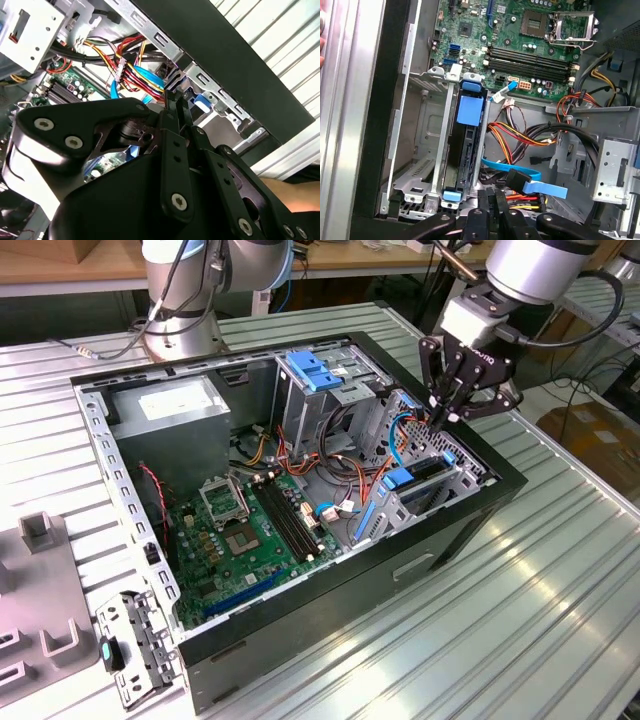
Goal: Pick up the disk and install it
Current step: 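Insert the first disk wire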
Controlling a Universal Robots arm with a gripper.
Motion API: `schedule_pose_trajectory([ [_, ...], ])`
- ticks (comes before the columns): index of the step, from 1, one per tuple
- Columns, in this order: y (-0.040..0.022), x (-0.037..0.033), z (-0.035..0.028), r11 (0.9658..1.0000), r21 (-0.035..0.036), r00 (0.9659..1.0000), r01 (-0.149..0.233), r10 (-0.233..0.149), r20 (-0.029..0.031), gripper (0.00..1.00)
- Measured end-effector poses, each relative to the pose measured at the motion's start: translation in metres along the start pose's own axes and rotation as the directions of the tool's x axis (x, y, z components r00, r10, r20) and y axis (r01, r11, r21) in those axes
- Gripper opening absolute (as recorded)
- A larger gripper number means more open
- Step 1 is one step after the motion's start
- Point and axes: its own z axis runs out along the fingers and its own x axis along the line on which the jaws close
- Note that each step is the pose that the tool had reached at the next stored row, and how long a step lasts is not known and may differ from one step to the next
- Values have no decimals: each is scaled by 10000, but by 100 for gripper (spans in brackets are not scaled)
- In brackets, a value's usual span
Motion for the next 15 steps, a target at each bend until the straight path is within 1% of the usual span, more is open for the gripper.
schedule_pose_trajectory([
  [2,6,37,12,10000,2,10000,-86,86,-1,17],
  [4,8,48,23,9998,5,9998,-177,177,-1,17],
  [5,8,48,27,9993,9,9993,-366,366,-8,17],
  [6,8,49,33,9985,13,9985,-555,555,-10,17],
  [8,8,50,47,9941,26,9941,-1084,1084,-17,17],
  [9,9,50,50,9929,28,9929,-1191,1191,-19,17],
  [15,9,50,51,9925,30,9925,-1223,1223,-19,17],
])
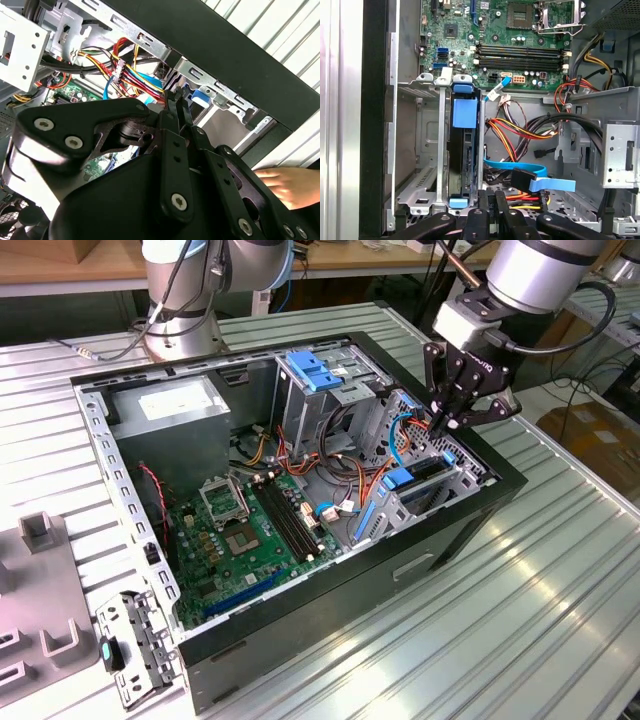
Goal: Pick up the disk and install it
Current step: 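Insert the first disk wire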
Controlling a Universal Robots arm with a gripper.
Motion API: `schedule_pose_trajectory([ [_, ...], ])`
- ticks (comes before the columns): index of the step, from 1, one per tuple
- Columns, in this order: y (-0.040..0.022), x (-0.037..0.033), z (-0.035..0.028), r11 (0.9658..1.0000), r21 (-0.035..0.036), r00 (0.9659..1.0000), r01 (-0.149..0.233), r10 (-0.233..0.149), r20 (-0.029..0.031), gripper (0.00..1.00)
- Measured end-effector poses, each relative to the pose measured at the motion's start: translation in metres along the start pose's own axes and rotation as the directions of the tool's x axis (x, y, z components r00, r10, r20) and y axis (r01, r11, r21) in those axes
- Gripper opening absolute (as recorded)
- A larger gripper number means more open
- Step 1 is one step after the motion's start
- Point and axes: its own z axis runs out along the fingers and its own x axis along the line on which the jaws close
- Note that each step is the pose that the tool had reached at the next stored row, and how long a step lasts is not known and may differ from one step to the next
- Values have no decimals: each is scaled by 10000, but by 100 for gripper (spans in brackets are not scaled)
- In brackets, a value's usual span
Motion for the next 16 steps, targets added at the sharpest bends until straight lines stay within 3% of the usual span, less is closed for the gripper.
schedule_pose_trajectory([
  [9,35,-1,-1,10000,0,10000,0,0,0,17],
  [16,123,-4,-2,10000,0,10000,0,0,1,17],
])
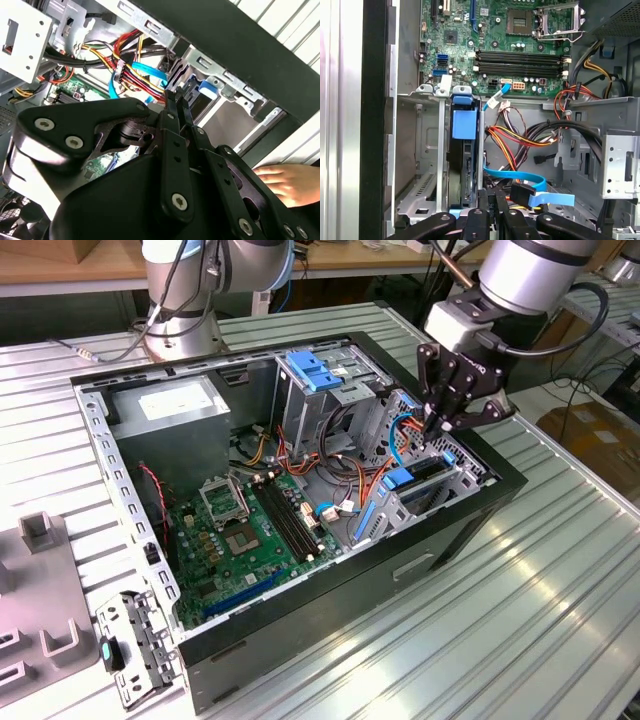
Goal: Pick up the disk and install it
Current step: 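Insert the first disk wire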
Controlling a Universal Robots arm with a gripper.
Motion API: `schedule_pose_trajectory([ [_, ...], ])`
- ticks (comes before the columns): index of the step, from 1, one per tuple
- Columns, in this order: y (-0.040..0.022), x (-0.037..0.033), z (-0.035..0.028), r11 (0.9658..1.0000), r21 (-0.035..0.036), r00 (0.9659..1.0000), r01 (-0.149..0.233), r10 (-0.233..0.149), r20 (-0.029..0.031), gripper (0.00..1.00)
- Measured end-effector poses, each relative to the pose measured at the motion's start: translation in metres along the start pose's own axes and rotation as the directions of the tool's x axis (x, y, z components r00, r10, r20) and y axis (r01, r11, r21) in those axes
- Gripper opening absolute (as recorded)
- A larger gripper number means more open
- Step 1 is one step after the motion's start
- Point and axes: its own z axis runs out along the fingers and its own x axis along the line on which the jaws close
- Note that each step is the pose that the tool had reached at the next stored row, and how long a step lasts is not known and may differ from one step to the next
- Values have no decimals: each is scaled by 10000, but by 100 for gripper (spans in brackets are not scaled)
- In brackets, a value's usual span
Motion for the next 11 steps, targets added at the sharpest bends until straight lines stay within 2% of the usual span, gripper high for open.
schedule_pose_trajectory([
  [11,18,-1,-1,10000,0,10000,0,0,-1,17],
])
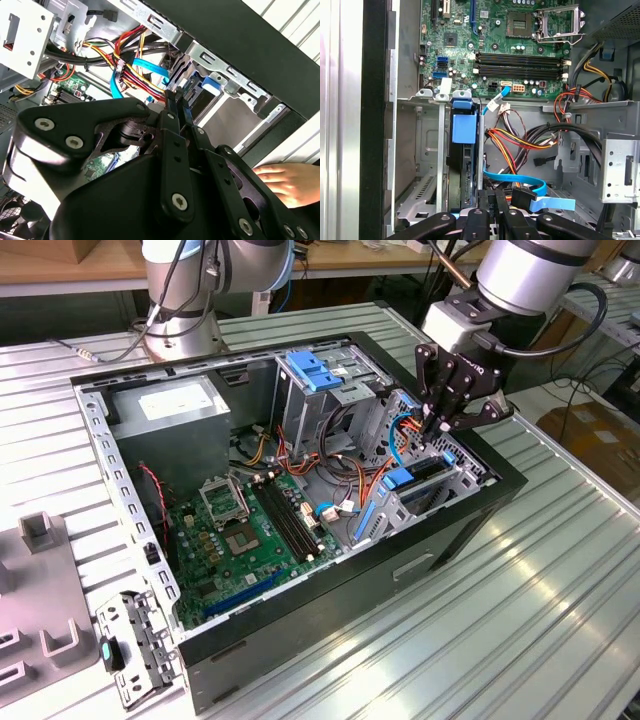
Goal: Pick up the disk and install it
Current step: 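Insert the first disk wire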
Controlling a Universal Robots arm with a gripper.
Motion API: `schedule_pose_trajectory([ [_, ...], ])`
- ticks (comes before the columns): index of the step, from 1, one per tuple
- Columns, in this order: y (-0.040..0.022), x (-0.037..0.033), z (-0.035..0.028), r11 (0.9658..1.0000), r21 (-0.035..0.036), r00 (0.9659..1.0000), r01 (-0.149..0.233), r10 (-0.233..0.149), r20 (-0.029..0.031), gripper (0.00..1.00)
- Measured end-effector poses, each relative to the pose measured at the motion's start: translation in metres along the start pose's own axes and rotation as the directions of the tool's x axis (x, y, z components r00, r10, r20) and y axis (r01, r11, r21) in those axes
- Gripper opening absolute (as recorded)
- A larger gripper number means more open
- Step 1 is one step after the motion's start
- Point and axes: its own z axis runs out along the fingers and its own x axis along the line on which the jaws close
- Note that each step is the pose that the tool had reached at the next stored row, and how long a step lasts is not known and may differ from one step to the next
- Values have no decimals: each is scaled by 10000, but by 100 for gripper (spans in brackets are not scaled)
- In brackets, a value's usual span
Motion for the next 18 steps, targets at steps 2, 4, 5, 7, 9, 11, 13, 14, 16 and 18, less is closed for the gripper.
schedule_pose_trajectory([
  [2,2,0,1,10000,0,10000,0,0,0,17],
  [4,4,4,2,10000,0,10000,-13,13,-2,17],
  [5,5,9,3,10000,0,10000,-20,20,-1,17],
  [7,7,30,5,10000,0,10000,-37,37,-3,17],
  [9,7,42,7,10000,2,10000,-94,94,-1,17],
  [11,7,44,9,9998,5,9998,-219,219,-5,17],
  [13,7,46,15,9994,8,9994,-352,352,-5,17],
  [14,8,58,20,9992,10,9992,-408,408,-8,17],
  [16,9,75,34,9988,11,9988,-485,485,-9,17],
  [18,10,96,49,9988,12,9988,-498,498,-1,17],
])
